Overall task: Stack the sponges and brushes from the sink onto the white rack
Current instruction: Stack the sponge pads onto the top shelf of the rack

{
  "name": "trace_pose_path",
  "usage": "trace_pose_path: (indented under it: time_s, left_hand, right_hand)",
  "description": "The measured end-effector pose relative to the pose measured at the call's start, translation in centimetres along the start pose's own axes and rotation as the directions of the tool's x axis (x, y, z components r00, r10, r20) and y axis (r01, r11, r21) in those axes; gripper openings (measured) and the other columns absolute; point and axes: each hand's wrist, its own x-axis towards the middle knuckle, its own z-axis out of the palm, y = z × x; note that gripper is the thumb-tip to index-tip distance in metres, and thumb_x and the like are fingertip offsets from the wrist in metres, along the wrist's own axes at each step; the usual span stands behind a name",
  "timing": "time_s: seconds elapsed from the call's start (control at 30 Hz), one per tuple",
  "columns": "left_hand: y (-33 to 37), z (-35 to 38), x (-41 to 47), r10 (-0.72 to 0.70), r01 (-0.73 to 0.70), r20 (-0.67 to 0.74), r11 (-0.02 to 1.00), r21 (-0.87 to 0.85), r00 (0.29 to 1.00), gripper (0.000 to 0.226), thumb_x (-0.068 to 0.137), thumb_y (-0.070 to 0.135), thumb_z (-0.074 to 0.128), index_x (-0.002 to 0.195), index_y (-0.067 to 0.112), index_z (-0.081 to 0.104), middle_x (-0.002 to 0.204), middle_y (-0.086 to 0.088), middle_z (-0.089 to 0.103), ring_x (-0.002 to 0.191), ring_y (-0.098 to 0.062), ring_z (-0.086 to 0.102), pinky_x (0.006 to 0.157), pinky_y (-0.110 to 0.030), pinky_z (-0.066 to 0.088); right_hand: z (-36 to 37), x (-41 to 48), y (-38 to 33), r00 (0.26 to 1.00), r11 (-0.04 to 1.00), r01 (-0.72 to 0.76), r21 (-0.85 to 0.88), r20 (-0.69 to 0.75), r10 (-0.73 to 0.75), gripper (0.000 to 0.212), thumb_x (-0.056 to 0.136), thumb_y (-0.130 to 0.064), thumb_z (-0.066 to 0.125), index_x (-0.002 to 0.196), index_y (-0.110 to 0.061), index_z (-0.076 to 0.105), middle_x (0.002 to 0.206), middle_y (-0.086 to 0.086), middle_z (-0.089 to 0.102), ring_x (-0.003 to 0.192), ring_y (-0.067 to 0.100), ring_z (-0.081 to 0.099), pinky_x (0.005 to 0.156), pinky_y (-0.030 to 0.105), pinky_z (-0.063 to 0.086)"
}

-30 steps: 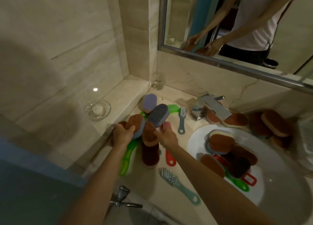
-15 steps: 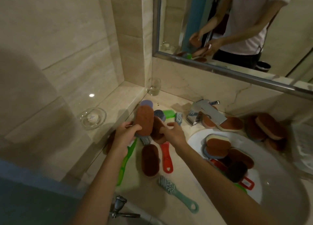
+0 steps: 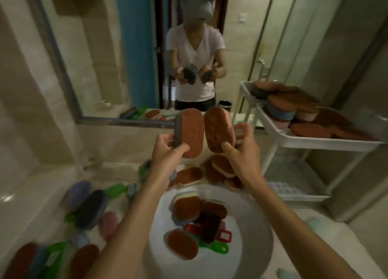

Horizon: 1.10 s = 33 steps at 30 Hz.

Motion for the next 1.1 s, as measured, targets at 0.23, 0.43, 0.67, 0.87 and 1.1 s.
trace_pose_path:
  time_s: [0.23, 0.43, 0.67, 0.87, 1.1]
  left_hand:
    - [6.3, 15.8, 0.0, 0.079, -0.087, 0.171, 0.996, 0.037, 0.982, 0.024, 0.079, 0.018, 0.066, 0.092, 0.022, 0.046, 0.093, 0.0, 0.058, 0.097, -0.024, 0.061, 0.092, -0.043, 0.052]
    - [9.6, 26.9, 1.9, 0.038, -0.017, 0.375, 0.998, -0.057, 0.926, 0.039, 0.085, 0.017, 0.06, 0.121, 0.006, 0.05, 0.117, -0.011, 0.063, 0.101, -0.022, 0.063, 0.069, -0.028, 0.056]
    - [11.0, 34.2, 4.6, -0.105, 0.192, 0.447, 0.969, -0.154, 0.888, 0.023, 0.089, 0.014, 0.05, 0.112, 0.014, 0.049, 0.123, -0.009, 0.053, 0.107, -0.024, 0.053, 0.071, -0.034, 0.051]
    - [9.7, 36.1, 6.3, -0.146, 0.25, 0.405, 0.943, -0.217, 0.902, 0.031, 0.089, 0.009, 0.042, 0.119, 0.014, 0.047, 0.127, -0.013, 0.053, 0.106, -0.025, 0.051, 0.088, -0.041, 0.045]
    - [8.9, 35.8, 6.9, -0.182, 0.288, 0.403, 0.931, -0.222, 0.897, 0.044, 0.089, 0.008, 0.042, 0.133, 0.01, 0.044, 0.136, -0.016, 0.051, 0.124, -0.031, 0.05, 0.097, -0.043, 0.044]
  right_hand:
    - [-13.7, 6.1, 3.2, 0.971, 0.994, -0.001, -0.112, -0.238, -0.026, 0.029, 0.079, -0.011, 0.061, 0.097, -0.024, 0.043, 0.105, 0.008, 0.057, 0.095, 0.024, 0.056, 0.081, 0.044, 0.052]
    - [-22.6, 12.6, 8.1, 0.942, 0.989, -0.135, -0.055, -0.316, 0.111, 0.038, 0.084, -0.015, 0.055, 0.117, -0.026, 0.042, 0.105, 0.012, 0.061, 0.09, 0.028, 0.064, 0.077, 0.051, 0.055]
    - [-26.1, 19.5, 12.9, 0.905, 0.936, -0.339, 0.1, -0.236, 0.353, 0.029, 0.09, -0.012, 0.044, 0.118, -0.016, 0.043, 0.107, 0.012, 0.059, 0.094, 0.03, 0.062, 0.075, 0.04, 0.054]
    - [-24.9, 21.7, 14.6, 0.911, 0.917, -0.394, 0.07, -0.102, 0.399, 0.032, 0.093, -0.014, 0.039, 0.125, -0.012, 0.04, 0.103, 0.014, 0.055, 0.094, 0.031, 0.059, 0.089, 0.046, 0.05]
    - [-24.6, 21.7, 15.3, 0.965, 0.905, -0.262, -0.335, -0.083, 0.249, 0.029, 0.087, -0.026, 0.047, 0.11, -0.009, 0.054, 0.107, 0.01, 0.061, 0.099, 0.029, 0.059, 0.086, 0.038, 0.05]
